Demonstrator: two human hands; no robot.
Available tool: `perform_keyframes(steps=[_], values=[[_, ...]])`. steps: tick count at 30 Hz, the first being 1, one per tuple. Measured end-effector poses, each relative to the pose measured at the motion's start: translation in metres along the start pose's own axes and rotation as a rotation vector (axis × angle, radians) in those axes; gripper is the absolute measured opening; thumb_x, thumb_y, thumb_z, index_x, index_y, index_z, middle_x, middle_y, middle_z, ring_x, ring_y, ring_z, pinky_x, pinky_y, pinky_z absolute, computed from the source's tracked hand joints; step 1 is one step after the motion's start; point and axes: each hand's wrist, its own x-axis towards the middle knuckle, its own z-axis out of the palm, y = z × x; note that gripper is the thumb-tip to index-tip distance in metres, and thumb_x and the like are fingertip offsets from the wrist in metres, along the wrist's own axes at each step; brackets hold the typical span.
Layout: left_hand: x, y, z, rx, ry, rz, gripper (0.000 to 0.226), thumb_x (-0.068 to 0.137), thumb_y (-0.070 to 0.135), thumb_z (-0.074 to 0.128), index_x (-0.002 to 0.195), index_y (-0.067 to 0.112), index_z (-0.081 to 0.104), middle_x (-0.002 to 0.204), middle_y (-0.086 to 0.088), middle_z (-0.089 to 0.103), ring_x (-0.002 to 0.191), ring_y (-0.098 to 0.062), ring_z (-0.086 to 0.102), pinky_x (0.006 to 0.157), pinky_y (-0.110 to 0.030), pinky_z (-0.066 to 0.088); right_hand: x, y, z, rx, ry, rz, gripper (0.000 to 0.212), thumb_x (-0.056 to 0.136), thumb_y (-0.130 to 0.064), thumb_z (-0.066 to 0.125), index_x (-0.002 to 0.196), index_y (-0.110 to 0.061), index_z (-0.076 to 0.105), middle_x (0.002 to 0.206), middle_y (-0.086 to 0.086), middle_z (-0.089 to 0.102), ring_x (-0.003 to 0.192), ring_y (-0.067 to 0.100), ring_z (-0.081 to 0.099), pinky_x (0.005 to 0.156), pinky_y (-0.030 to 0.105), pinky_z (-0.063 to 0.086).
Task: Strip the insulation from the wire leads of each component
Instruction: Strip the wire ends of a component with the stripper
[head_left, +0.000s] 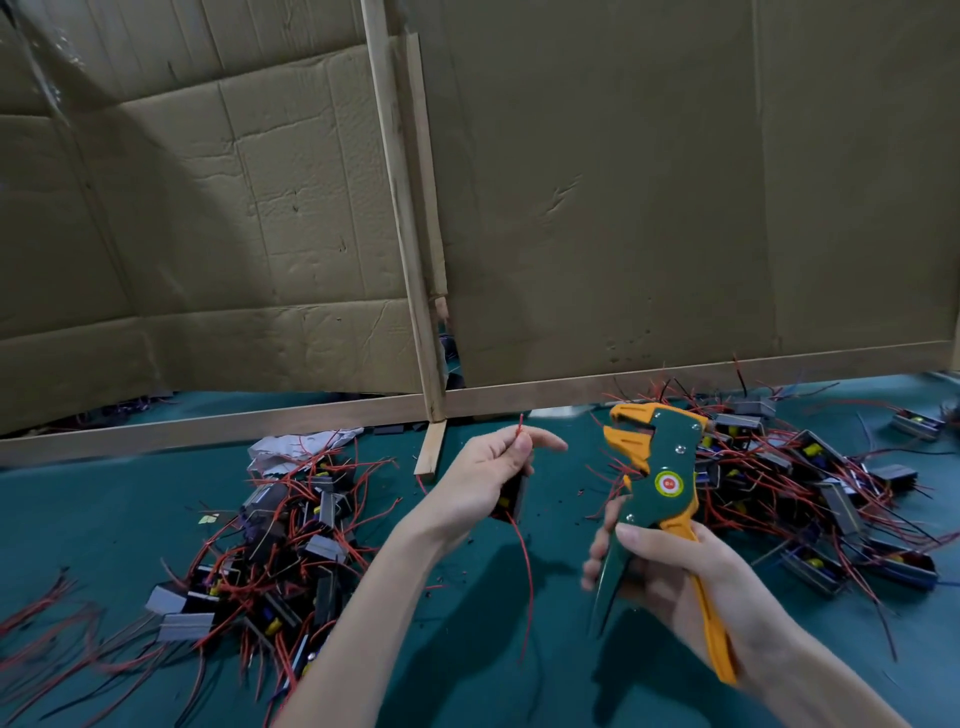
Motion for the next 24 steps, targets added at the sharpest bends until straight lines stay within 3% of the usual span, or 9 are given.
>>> perform_keyframes(steps=[2,4,6,8,12,17,21,24], values=[[0.002,-0.001,-0.005,0.128,0.011,0.048,0.028,0.100,0.027,0.043,0.117,0.027,0.065,0.074,-0.003,0.038,0.064,-0.011,0.036,0.057,-0.009,0.033,0.001,-0.001,-0.003,-0.015,-0.006,-0.001,0.026,0.063,-0.004,0.071,0.089,0.001,0.068,0.080,0.025,0.062,0.070,0.038,0.065,0.063,0.042,0.057],[0.004,-0.003,-0.005,0.186,0.067,0.106,0.031,0.096,0.017,0.053,0.125,0.015,0.061,0.070,0.006,0.045,0.062,-0.001,0.044,0.067,-0.006,0.034,0.002,-0.001,-0.005,-0.036,-0.008,0.032,0.023,0.064,-0.005,0.071,0.086,0.001,0.070,0.080,0.026,0.062,0.069,0.039,0.065,0.062,0.043,0.057],[0.003,-0.001,-0.003,0.143,0.132,0.159,0.029,0.088,0.007,0.063,0.117,0.010,0.066,0.065,0.019,0.058,0.066,0.011,0.054,0.070,-0.005,0.038,0.002,0.001,-0.004,-0.069,-0.014,0.071,0.024,0.064,-0.005,0.071,0.087,0.002,0.069,0.081,0.027,0.062,0.070,0.039,0.065,0.064,0.044,0.057],[0.003,0.001,-0.001,0.079,0.161,0.195,0.025,0.080,0.005,0.072,0.103,0.013,0.072,0.067,0.022,0.066,0.069,0.010,0.059,0.071,-0.008,0.044,0.002,0.003,-0.005,-0.089,-0.027,0.091,0.025,0.064,-0.004,0.071,0.088,0.002,0.068,0.081,0.027,0.062,0.071,0.039,0.065,0.067,0.046,0.057],[0.000,0.006,-0.001,0.108,0.197,0.241,0.014,0.074,0.015,0.079,0.085,0.023,0.076,0.068,-0.002,0.066,0.067,-0.007,0.055,0.069,-0.024,0.046,0.002,0.003,-0.005,-0.112,-0.067,0.106,0.029,0.057,-0.010,0.080,0.084,-0.001,0.073,0.082,0.026,0.063,0.074,0.038,0.066,0.069,0.047,0.057],[-0.001,0.011,0.000,0.216,0.136,0.266,0.006,0.083,0.013,0.071,0.086,0.017,0.076,0.061,0.019,0.066,0.058,0.006,0.056,0.060,-0.007,0.040,0.002,0.000,-0.007,-0.110,-0.100,0.103,0.033,0.055,-0.012,0.081,0.085,-0.002,0.073,0.082,0.026,0.063,0.073,0.038,0.066,0.068,0.045,0.057],[-0.002,0.014,0.001,0.259,0.114,0.252,0.007,0.084,0.015,0.071,0.087,0.017,0.077,0.081,0.006,0.073,0.076,-0.008,0.063,0.070,-0.014,0.047,0.002,-0.001,-0.008,-0.113,-0.120,0.113,0.034,0.054,-0.010,0.082,0.085,0.000,0.071,0.082,0.028,0.062,0.072,0.039,0.065,0.068,0.046,0.056],[-0.003,0.016,0.000,0.277,0.090,0.230,0.008,0.084,0.017,0.071,0.085,0.022,0.077,0.083,0.002,0.074,0.084,-0.020,0.064,0.076,-0.025,0.048,0.001,-0.003,-0.007,-0.113,-0.136,0.131,0.033,0.054,-0.009,0.082,0.084,0.000,0.072,0.081,0.028,0.061,0.070,0.040,0.063,0.066,0.045,0.056]])
